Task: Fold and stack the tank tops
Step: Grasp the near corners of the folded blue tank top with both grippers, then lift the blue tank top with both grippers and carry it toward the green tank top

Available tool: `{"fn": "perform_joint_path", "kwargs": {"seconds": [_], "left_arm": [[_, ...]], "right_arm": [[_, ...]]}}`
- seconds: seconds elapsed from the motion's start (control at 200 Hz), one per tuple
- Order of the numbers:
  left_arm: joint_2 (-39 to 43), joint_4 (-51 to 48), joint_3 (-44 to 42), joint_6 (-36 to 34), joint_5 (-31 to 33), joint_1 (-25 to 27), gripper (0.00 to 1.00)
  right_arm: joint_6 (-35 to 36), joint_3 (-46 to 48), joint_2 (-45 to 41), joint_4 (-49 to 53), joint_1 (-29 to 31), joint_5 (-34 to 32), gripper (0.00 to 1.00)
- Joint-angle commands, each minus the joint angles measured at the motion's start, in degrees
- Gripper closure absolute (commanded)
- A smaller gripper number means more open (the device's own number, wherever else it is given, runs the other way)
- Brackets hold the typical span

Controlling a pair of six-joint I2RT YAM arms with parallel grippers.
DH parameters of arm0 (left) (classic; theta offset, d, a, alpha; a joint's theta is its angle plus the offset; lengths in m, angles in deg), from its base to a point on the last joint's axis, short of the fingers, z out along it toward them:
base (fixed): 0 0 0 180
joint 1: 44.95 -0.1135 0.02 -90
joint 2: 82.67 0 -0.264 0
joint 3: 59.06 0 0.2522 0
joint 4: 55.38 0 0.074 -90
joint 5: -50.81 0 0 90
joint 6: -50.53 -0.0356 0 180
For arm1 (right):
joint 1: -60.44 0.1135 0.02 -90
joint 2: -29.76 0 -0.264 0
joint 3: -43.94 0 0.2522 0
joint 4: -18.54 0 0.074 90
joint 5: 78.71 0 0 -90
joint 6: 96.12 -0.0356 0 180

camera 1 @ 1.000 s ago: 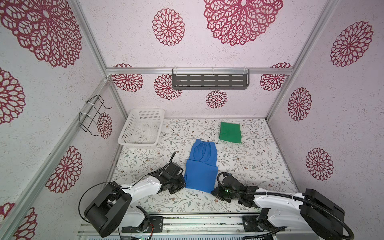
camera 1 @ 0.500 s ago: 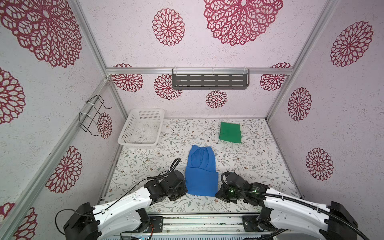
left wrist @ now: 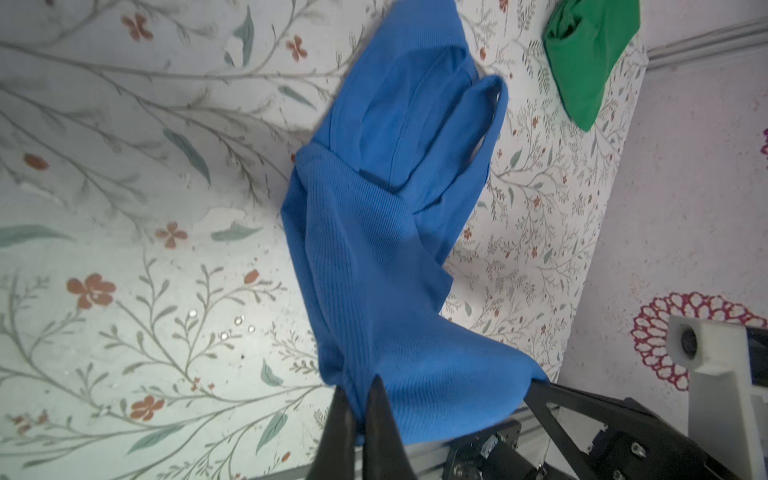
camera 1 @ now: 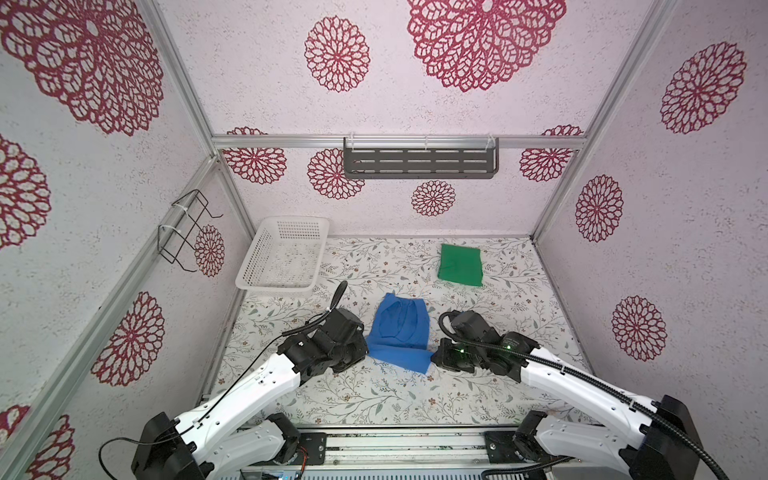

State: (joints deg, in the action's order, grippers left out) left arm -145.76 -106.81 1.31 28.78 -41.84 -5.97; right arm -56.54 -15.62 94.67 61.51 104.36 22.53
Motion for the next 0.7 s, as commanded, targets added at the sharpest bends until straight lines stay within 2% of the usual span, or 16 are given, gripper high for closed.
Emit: {"fn": "perform_joint_path", "kwargs": {"seconds": [0.0, 0.46, 0.696], "left_arm": [[-3.2, -0.3, 3.2, -7.7, -1.6, -3.9, 1.00], [-22.4, 2.9, 19.2, -20.2, -8.2, -15.1, 1.00], [-34.1, 2.9, 28.7, -24.7, -11.7, -17.6, 1.00]], "right_arm": [[7.7, -3.4, 2.2, 2.1, -3.6, 0.9, 1.00], [21.3, -16.3, 17.1, 3.4, -13.8, 6.5, 1.00], [25.2, -21.4, 24.5, 3.9, -17.6, 8.3, 1.00]]}}
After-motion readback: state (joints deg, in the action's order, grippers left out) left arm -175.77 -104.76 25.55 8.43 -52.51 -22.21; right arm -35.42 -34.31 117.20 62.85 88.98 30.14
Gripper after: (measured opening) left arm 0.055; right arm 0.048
